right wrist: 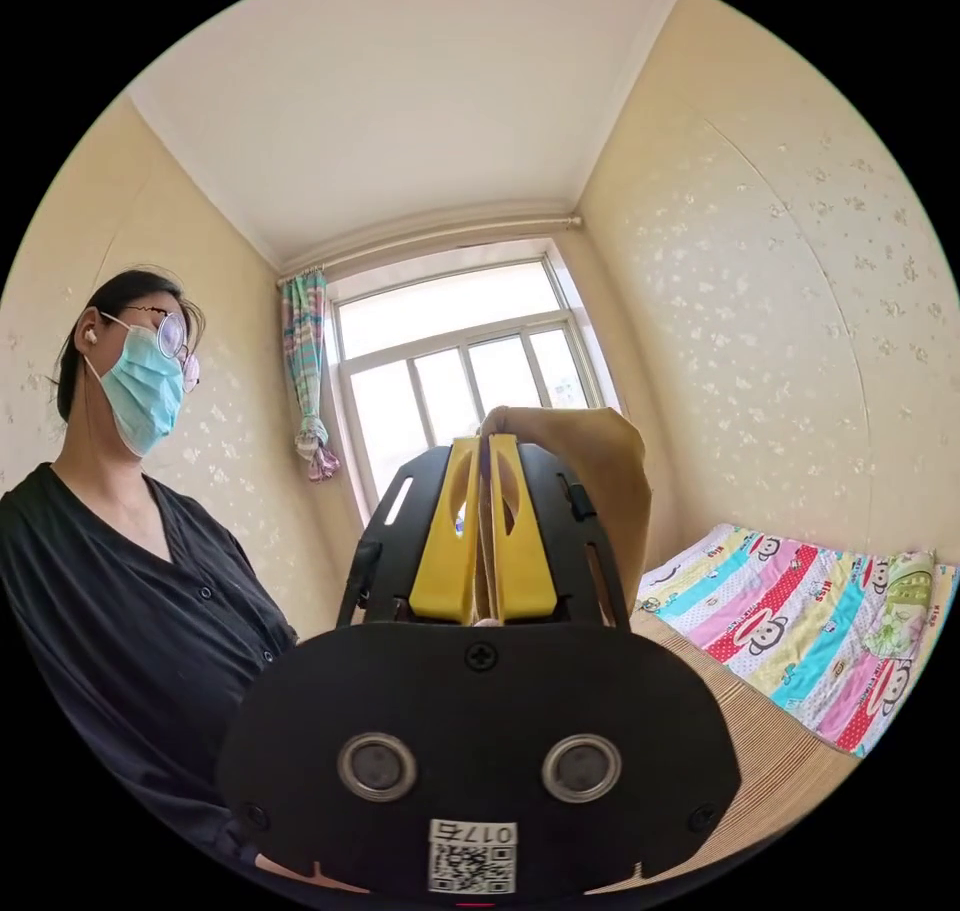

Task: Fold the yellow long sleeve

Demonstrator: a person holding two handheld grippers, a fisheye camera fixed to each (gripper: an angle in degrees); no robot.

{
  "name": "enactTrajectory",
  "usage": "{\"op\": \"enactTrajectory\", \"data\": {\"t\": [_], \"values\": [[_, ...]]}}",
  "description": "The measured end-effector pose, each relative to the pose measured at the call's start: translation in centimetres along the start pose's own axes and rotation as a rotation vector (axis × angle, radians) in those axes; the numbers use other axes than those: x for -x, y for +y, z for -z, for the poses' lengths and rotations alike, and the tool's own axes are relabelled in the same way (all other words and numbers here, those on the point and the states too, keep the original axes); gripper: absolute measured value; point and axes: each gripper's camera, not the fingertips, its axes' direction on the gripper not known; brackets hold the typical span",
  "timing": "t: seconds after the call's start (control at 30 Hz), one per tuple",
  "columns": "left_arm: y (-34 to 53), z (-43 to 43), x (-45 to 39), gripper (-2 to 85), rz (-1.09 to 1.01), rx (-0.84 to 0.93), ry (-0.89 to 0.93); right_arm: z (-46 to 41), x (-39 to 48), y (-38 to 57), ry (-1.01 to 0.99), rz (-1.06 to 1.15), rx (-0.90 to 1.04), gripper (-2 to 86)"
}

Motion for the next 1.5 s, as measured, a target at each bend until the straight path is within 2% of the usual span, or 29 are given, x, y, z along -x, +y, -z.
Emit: {"op": "enactTrajectory", "data": {"t": [0.1,0.17,0.27,0.37,0.4,0.53,0.63,0.73,0.87,1.03,1.17,1.27,1.33,1.43,1.5], "values": [[1.2,-3.9,0.4,12.5,0.017,0.088,0.183,-1.4,0.0,-0.1,-0.032,0.005,0.045,2.0],[2.2,-6.5,-1.5,3.5,-0.089,0.177,0.387,-1.8,-0.1,-0.3,-0.026,0.019,0.064,1.9],[3.2,-6.5,-6.3,3.4,-0.295,0.209,0.492,-1.3,-1.2,-0.9,-0.036,0.037,0.069,1.7],[3.5,-3.4,-8.9,4.3,-0.411,0.148,0.394,0.8,-3.3,-1.3,-0.265,0.02,-0.05,1.5],[3.5,-2.7,-9.1,4.5,-0.42,0.131,0.367,1.7,-4.4,-1.5,-0.395,0.0,-0.118,1.5],[2.7,1.6,-9.4,5.1,-0.468,0.045,0.102,4.0,-7.1,-3.0,-0.722,-0.012,-0.306,1.7],[0.7,1.1,-9.8,6.8,-0.467,0.058,-0.049,4.7,-7.0,-4.9,-0.859,0.113,-0.296,1.9],[-1.7,-2.1,-11.4,8.1,-0.395,0.059,-0.029,4.8,-7.1,-4.9,-0.95,0.227,-0.298,2.0],[-3.4,-6.4,-14.9,10.6,-0.396,0.133,0.167,3.3,-9.6,-2.2,-0.913,0.067,-0.355,2.0],[-1.0,-4.9,-20.3,12.1,-0.553,0.042,-0.064,3.3,-14.4,2.9,-0.96,-0.151,-0.518,1.9],[1.2,-3.0,-25.3,10.1,-0.801,-0.121,-0.245,2.4,-14.6,3.8,-0.971,-0.139,-0.441,1.9],[0.9,-4.4,-27.6,10.2,-0.899,-0.09,-0.401,0.6,-14.4,4.1,-1.008,-0.138,-0.394,1.9],[0.9,-4.7,-28.6,10.7,-0.961,-0.099,-0.402,-0.8,-14.5,4.2,-1.051,-0.171,-0.358,1.9],[0.8,-4.2,-30.3,11.1,-1.053,-0.127,-0.251,-2.3,-14.9,4.4,-1.021,-0.248,-0.29,2.0],[0.9,-4.3,-31.5,11.1,-1.107,-0.144,-0.246,-3.0,-15.2,4.7,-1.038,-0.257,-0.258,2.0]]}}
